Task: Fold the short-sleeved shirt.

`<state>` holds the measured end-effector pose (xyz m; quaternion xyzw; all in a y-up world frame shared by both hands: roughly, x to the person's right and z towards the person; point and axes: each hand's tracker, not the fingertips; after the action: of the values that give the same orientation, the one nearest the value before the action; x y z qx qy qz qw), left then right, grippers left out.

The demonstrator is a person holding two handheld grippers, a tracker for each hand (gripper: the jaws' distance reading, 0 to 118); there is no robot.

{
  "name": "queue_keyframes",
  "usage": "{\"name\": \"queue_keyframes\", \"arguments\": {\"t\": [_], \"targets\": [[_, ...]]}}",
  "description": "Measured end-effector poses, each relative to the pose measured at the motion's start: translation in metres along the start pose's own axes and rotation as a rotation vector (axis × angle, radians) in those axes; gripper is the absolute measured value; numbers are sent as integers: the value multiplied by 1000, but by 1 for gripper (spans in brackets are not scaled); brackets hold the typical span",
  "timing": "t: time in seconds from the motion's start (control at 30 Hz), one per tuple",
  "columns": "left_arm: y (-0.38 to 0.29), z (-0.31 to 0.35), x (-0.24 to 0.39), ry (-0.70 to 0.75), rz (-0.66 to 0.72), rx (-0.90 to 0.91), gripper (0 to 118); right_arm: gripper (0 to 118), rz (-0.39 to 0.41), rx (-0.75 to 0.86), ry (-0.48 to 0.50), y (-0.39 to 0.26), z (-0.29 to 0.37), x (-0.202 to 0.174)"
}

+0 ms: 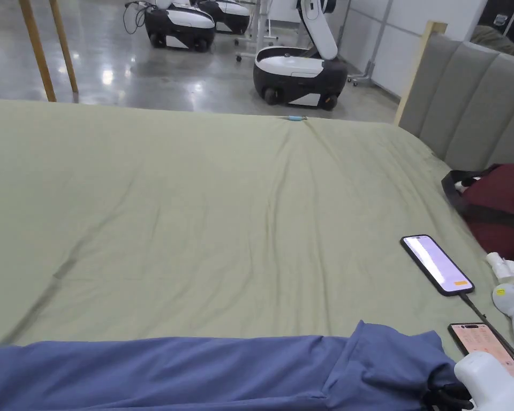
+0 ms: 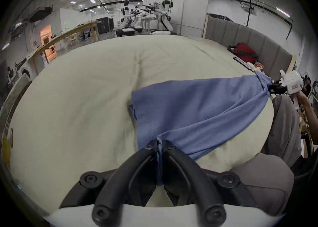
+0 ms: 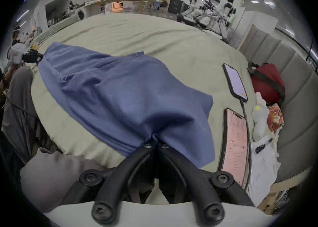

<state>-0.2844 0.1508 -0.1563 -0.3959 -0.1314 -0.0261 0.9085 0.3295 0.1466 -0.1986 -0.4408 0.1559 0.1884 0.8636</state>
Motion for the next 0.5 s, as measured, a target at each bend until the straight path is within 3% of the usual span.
{"name": "queue_keyframes", "arguments": {"t": [0.03,0.07,0.1,0.13,0.17,0.33,0.4,0.43,0.47,0.5], "targets": [[-1,2,0,2,-2,-1,9,23,-2,12,-5,-2,3,1],[0,5,-1,1,0,2,26,44,-16,35,-17,-4,9,2],[1,8,-2,-1,15,9,56,74,-48,62,-16,-6,19,3],[3,12,-3,5,37,8,100,97,-85,74,-10,-8,31,4],[3,17,-2,25,46,0,110,97,-109,104,-49,-12,45,5],[-3,91,4,7,121,194,107,98,-210,437,-141,-21,158,-25],[-8,119,9,-9,164,263,97,93,-252,553,-139,-24,183,-43],[-12,130,11,-26,187,295,66,63,-288,582,-108,-24,191,-49],[-17,138,13,-35,202,330,23,19,-311,608,-63,-25,194,-53],[-21,143,15,-30,213,346,0,0,-316,629,-27,-17,195,-63]]}}
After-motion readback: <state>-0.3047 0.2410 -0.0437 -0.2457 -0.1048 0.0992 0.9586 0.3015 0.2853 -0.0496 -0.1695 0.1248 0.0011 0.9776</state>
